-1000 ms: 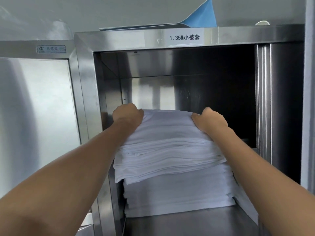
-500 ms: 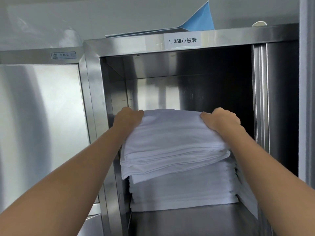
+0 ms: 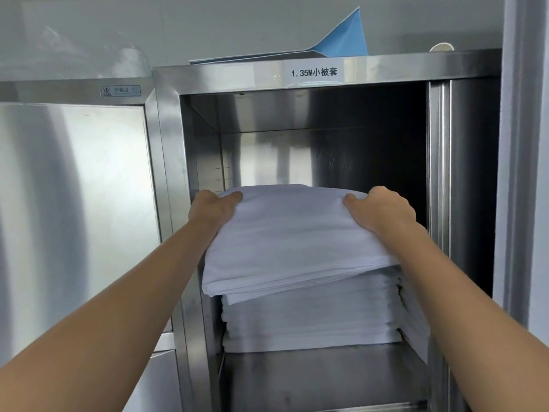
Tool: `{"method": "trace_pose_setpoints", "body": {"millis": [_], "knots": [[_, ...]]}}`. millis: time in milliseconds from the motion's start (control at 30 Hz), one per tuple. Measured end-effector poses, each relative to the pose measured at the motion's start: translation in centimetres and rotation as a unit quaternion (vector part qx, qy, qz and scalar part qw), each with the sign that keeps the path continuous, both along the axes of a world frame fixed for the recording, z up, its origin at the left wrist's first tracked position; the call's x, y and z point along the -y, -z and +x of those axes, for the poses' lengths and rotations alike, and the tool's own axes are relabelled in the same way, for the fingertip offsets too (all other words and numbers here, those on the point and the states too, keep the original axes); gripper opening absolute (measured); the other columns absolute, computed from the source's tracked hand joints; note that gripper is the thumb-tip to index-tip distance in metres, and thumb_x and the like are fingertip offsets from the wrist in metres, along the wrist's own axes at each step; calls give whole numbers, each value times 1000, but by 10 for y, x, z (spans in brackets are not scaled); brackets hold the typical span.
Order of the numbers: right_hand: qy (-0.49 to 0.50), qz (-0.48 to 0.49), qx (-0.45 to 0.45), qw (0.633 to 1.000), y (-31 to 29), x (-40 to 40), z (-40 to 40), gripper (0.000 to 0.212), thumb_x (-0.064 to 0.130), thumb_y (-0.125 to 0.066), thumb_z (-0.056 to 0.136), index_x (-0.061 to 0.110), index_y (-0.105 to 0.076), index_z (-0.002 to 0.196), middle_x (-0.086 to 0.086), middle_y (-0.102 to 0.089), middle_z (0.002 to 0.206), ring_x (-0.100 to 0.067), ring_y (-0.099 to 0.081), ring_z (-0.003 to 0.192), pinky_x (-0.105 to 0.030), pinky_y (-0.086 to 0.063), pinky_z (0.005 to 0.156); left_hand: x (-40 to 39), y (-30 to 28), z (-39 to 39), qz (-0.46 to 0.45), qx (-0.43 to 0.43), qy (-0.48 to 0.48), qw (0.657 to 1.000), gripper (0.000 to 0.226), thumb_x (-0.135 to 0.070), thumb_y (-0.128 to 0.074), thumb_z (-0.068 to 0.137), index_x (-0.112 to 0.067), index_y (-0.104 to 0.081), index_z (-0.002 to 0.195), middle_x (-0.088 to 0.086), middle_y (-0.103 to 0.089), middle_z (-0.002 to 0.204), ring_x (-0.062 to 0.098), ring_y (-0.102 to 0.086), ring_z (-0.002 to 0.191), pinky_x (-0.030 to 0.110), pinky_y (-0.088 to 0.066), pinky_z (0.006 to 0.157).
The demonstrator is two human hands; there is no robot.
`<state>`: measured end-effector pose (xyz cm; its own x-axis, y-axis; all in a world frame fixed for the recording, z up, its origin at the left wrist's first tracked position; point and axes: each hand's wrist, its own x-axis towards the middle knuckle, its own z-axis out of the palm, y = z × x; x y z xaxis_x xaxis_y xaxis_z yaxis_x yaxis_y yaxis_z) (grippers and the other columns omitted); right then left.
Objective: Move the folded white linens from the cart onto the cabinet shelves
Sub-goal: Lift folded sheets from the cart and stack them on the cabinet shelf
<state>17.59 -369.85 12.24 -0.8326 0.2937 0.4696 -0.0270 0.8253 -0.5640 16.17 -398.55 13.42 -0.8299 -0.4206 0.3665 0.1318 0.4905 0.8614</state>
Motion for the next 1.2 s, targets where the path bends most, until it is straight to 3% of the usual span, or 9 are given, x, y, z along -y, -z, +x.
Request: {"method": "trace_pose_setpoints", "body": {"millis": [133,267,367,467,567,667,933,1067,1200], "knots": [[-10,-5,3,1000,3,2,19,38,50,-47,94,12,-52,98,0,-52,77,-19,-48,66,-31,-38,64,4,9,24,1,-24,2,1000,48,-44,-71,87,-2,-61,107,10,-63,102,27,-61,90,31,-47,78],[-41,-22,69,997,3,-3,35,42,56,-45,89,20,-51,109,-1,-55,92,-30,-56,93,-37,-44,76,10,13,43,-3,-50,14,999,32,-38,-70,89,-9,-62,98,3,-62,86,22,-60,77,27,-46,62],[-44,-26,88,995,2,-5,36,37,54,-45,88,20,-48,103,-1,-54,89,-28,-55,86,-36,-42,73,10,14,46,-6,-45,24,999,27,-37,-68,90,-13,-61,100,-1,-62,83,17,-60,73,24,-46,60],[-44,-29,78,996,2,-3,33,34,50,-45,91,18,-48,101,-1,-53,87,-29,-54,88,-36,-40,73,11,6,43,3,-11,29,999,40,-39,-67,88,-6,-62,109,7,-67,93,22,-64,77,30,-52,69],[-50,-37,72,995,3,0,29,33,47,-46,94,15,-49,101,-2,-52,86,-29,-55,91,-34,-40,72,11,-3,42,26,38,37,998,68,-46,-64,88,-4,-50,140,11,-67,109,23,-64,78,26,-47,57],[-49,-35,65,996,-2,4,21,32,45,-46,94,14,-51,99,-2,-53,85,-28,-54,89,-33,-39,68,9,-10,38,26,70,36,997,72,-48,-61,90,-6,-44,145,13,-65,114,24,-63,75,26,-43,53],[-49,-44,118,991,-35,17,-15,30,39,-50,93,14,-60,105,-7,-60,93,-24,-57,75,-29,-40,57,0,-24,22,-35,112,31,993,67,-46,-56,97,-5,-40,147,13,-57,112,31,-60,89,35,-48,78],[-51,-54,136,988,-43,26,-33,32,39,-50,93,15,-62,110,-8,-62,96,-25,-60,78,-29,-41,56,-5,-34,19,-69,138,24,988,61,-45,-55,98,-7,-44,144,8,-55,99,22,-54,72,34,-44,77],[-25,-41,103,993,-45,36,-53,29,39,-51,94,15,-61,105,-5,-58,86,-24,-56,74,-31,-44,63,-7,-36,9,-76,119,8,990,60,-42,-57,98,-6,-44,143,6,-53,98,23,-54,75,32,-42,77]]}}
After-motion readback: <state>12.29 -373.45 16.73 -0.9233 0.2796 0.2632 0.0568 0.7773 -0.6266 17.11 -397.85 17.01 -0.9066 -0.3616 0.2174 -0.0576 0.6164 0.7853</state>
